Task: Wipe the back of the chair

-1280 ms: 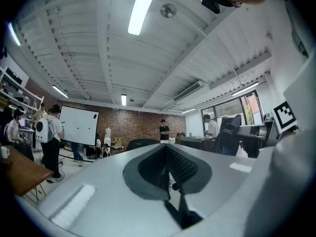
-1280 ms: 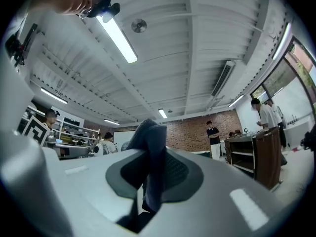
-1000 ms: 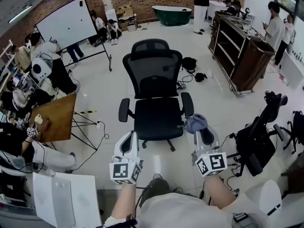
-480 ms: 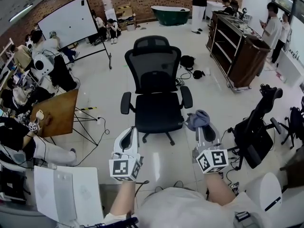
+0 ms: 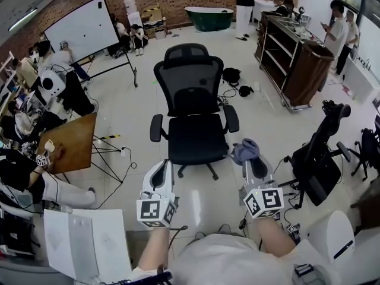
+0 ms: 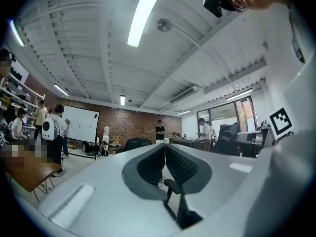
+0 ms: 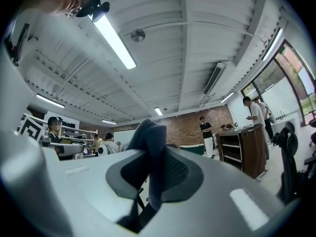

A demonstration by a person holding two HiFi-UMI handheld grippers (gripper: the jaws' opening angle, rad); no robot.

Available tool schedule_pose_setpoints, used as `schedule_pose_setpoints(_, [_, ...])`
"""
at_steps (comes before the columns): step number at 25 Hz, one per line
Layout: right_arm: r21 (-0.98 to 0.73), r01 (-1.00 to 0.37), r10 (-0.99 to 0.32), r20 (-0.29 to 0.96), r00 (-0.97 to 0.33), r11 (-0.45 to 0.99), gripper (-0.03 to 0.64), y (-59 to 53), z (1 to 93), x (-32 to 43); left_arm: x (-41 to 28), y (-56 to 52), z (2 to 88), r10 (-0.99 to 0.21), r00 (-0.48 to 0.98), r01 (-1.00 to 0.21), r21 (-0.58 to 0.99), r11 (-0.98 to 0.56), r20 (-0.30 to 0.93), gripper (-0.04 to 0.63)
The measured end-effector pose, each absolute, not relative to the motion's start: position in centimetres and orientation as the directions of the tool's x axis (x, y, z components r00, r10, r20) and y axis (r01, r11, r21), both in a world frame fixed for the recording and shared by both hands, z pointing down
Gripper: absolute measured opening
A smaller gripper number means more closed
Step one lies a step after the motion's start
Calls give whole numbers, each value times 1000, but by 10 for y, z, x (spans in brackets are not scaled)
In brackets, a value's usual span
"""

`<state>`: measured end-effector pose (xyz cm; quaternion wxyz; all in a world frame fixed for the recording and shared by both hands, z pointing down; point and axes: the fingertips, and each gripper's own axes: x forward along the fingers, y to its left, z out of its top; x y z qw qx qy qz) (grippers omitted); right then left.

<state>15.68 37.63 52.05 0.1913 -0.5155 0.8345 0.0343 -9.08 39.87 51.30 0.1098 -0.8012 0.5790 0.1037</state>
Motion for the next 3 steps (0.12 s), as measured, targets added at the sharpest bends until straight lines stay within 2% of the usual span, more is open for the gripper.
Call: schedule_pose_setpoints(3, [-135,-869,-842,-356,-405,475,46,384,526,158,-87,407,517,-904,309,-950,-57,-306,-295,72])
